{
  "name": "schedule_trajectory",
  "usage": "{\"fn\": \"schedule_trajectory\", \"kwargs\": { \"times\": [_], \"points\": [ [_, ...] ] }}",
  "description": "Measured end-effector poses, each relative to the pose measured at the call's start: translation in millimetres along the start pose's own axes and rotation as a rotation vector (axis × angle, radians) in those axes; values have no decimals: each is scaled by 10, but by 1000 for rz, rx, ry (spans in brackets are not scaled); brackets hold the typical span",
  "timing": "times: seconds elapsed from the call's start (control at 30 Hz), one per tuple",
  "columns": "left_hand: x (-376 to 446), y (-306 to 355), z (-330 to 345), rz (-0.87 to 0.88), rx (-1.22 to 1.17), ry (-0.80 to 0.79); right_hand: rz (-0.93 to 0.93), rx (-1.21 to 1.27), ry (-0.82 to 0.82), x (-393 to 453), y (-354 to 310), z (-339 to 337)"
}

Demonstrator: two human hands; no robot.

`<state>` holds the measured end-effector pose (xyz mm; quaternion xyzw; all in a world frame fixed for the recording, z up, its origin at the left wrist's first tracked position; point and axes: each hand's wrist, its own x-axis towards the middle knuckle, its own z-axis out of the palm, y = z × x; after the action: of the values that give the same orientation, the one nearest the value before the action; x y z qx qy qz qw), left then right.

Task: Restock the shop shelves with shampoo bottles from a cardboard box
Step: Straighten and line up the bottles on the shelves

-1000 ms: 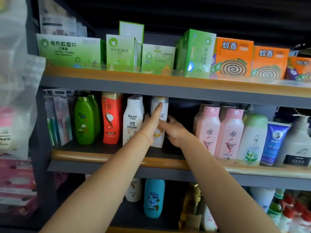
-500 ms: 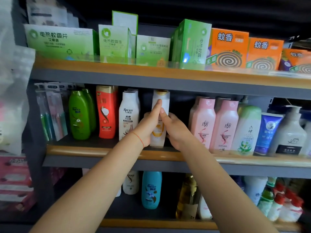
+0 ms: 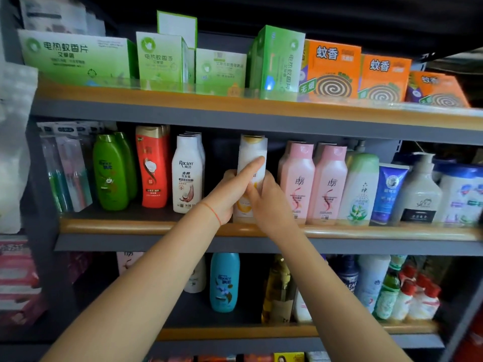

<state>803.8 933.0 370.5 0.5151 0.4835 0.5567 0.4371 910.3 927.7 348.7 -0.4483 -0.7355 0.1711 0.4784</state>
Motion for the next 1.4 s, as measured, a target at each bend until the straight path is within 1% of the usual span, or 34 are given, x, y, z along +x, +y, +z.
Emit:
{"fn": "schedule_trajectory", "kwargs": {
  "times": [0.13,0.3,0.37,0.4,0.67,0.93,1.0,1.03,1.07,1.1,1.17,1.23,1.27,1.33,1.4],
  "points": [
    [-10,6,10,52,-58,-41,-102,-120,95,-193,88,4],
    [-72,31,141,44,-84,-29,-298,-395,404,-429,215,-88],
    [-88,35,220,43,-84,-19,-351,-517,473,-471,292,-98],
    [-97,39,258,47,-90,-12,-368,-550,480,-496,322,-105],
    [-82,38,441,38,-59,15,-383,-570,367,-581,534,-192],
    [-145,50,507,46,15,79,-407,-548,328,-607,577,-228],
    [-195,102,499,38,38,77,-425,-507,347,-609,562,-229],
    [-224,130,471,66,43,89,-448,-468,364,-610,541,-226],
    [-256,151,424,128,39,129,-487,-424,376,-610,512,-229],
    [-301,149,356,208,34,228,-540,-373,379,-612,477,-233],
    [-408,106,124,378,36,496,-635,-257,325,-582,341,-199],
    [-499,43,-117,499,77,699,-644,-132,225,-535,175,-122],
    [-474,-18,-268,504,126,761,-616,-72,174,-502,73,-55],
    [-422,-91,-498,431,185,804,-493,28,50,-416,-114,114],
    [-372,-116,-650,346,189,731,-307,140,-96,-298,-319,255]
  ]
}}
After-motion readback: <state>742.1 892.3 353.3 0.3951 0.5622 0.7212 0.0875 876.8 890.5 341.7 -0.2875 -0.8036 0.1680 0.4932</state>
